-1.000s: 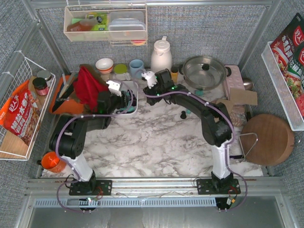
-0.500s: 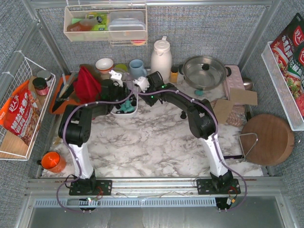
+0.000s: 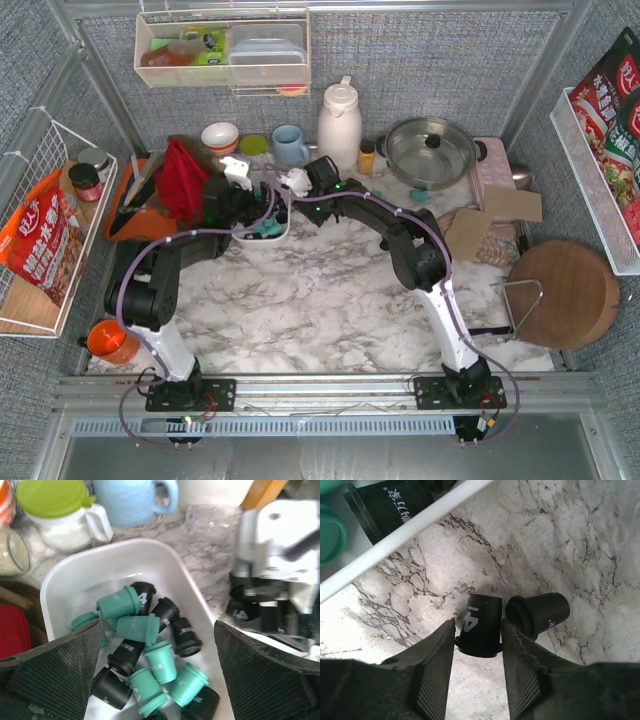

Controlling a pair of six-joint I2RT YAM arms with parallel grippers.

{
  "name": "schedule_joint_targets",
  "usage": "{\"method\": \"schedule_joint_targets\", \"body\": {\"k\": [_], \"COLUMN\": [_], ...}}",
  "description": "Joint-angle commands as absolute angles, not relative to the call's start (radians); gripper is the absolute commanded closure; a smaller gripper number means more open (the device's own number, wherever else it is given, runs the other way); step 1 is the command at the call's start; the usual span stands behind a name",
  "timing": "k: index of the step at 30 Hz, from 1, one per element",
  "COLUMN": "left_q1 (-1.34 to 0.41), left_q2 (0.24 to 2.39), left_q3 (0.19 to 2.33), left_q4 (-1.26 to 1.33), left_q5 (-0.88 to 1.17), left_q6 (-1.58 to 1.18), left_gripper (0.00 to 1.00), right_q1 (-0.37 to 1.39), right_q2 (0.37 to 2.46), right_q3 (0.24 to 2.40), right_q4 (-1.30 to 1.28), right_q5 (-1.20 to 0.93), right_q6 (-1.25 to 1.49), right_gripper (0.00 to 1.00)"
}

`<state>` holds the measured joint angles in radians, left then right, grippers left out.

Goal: Mix the coffee capsules in the storage basket

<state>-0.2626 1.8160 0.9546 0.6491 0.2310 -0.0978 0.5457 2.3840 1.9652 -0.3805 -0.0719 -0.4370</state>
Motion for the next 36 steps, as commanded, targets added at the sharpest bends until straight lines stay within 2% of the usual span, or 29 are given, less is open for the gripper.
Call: {"method": "schedule_joint_targets", "body": {"k": [1,3,8,14,20,26,36], "left_q1": [-0.281,-0.296,-0.343,-0.391,-0.443,-0.496,-0.563], "left_q2": [1.719,1.681,1.606,1.566,1.597,1.703,1.725], "left_q3": [0.891,0.856,0.767,0.612,0.481,0.41,0.449], "left_q4": [0.769,0.77,0.806,0.981,1.278,1.671,1.678], "left_q5": [0.256,0.252,0.255,0.328,0.408,0.523,0.531], "left_q6": [-0.07,-0.053,0.013,0.1,0.137,0.154,0.167], "left_gripper": [0.01,0.01,0.01,0.01,0.01,0.01,0.01], "right_q1": [0.553,0.557,0.56,0.552,0.525,0.52,0.523], "right_q2": [2.372,2.352,2.261,2.064,1.786,1.625,1.526], "right_q3": [1.969,1.948,1.857,1.676,1.345,1.105,0.937], "right_q4": [-0.387,-0.375,-0.312,-0.221,0.056,0.311,0.459], "right_q5": [-0.049,-0.048,-0.057,-0.114,-0.262,-0.395,-0.455], "right_q6": [-0.444,-0.433,-0.395,-0.273,0.011,0.266,0.38], "right_gripper": [0.62,0.66,0.68,0.7,0.7,0.7,0.7]}}
